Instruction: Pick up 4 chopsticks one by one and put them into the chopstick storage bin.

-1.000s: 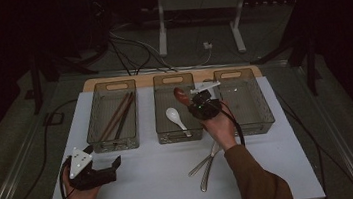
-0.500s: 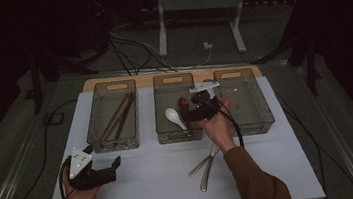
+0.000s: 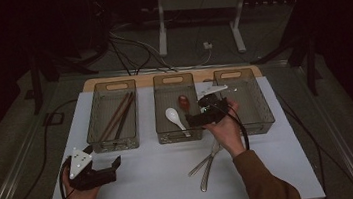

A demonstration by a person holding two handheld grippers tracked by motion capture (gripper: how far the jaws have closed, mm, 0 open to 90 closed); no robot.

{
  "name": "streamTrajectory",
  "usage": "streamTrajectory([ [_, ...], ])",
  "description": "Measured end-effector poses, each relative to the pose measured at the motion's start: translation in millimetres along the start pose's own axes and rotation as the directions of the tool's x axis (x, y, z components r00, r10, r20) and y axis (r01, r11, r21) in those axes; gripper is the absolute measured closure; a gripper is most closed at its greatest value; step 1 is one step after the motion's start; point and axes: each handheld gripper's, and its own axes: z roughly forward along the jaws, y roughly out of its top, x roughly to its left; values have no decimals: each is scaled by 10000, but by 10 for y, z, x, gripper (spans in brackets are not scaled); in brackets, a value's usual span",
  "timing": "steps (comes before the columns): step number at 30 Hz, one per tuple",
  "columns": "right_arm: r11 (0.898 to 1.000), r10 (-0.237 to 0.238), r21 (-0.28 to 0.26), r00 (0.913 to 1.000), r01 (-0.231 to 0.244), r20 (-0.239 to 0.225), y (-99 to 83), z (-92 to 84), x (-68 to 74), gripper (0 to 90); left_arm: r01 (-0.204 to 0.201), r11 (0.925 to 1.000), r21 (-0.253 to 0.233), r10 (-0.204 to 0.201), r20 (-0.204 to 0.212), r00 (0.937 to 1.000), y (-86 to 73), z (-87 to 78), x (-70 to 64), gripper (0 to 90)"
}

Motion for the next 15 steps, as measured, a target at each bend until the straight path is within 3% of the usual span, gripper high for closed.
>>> streamTrajectory([
  [15,9998,202,50,9997,-201,-112,-203,-206,-20,12,-3,10000,11,3,3,10000,-1,0,-1,6],
])
